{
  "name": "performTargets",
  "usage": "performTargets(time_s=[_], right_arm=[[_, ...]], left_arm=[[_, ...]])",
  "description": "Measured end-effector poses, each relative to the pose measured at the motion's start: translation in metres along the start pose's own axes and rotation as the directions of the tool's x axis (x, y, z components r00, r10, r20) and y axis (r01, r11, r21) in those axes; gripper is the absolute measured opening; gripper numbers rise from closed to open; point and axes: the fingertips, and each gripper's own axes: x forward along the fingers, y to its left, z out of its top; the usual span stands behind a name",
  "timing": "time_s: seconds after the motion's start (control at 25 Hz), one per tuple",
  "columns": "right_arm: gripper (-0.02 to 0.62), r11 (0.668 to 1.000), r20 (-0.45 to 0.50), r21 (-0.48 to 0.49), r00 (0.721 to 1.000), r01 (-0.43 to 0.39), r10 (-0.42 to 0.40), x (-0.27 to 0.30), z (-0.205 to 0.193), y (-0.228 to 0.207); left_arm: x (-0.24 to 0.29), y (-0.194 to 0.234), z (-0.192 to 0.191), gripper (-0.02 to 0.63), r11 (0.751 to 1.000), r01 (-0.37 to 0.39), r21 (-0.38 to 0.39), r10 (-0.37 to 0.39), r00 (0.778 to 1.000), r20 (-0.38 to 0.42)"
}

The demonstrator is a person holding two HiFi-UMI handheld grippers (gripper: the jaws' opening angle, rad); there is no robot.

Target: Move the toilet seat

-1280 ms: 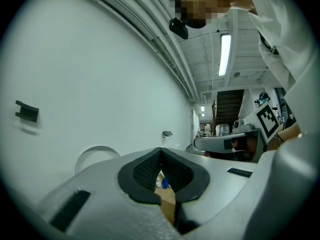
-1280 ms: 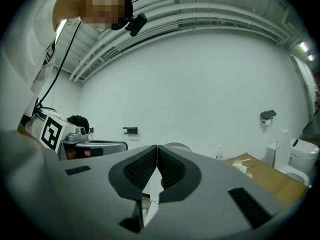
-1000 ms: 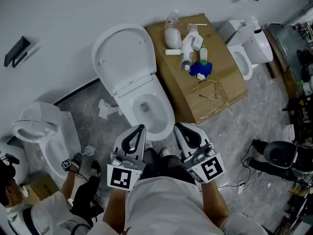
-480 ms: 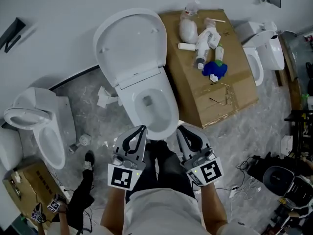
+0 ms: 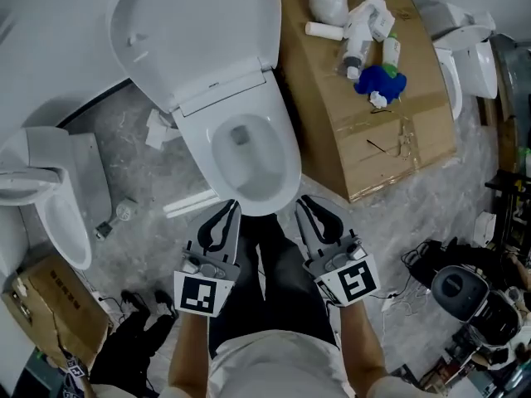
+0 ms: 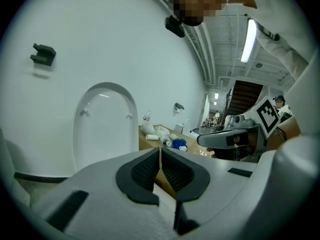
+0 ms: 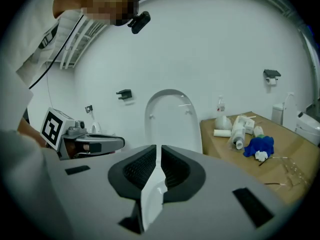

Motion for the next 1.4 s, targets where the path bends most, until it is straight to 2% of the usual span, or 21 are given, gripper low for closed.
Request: performTargets(time_s=[0.36, 0.76, 1.16, 1.4], right_arm=[[0.018, 0.999, -0.063, 0.034, 0.998, 0.003, -0.001, 0.015, -0.072, -0.019], [0.023, 0.997, -0.153, 0.060, 0.987, 0.049, -0.040, 0.027, -0.152, -0.036], [0.115, 0.992, -0.246, 0.104, 0.968, 0.074, -0.046, 0.038, -0.226, -0.048], [0.151, 0.986, -0.289, 0.130, 0.955, 0.109, -0.068, 0.046, -0.258, -0.054]], left_arm=[[0.027, 0.005, -0.072, 0.028, 0.999, -0.020, -0.025, 0.019, 0.998, -0.052], [0.036, 0.013, -0.143, 0.060, 0.997, -0.036, -0.068, 0.029, 0.993, -0.111], [0.042, 0.021, -0.210, 0.092, 0.993, -0.057, -0.108, 0.037, 0.983, -0.179], [0.045, 0.031, -0.246, 0.120, 0.994, -0.068, -0.091, 0.050, 0.980, -0.191]])
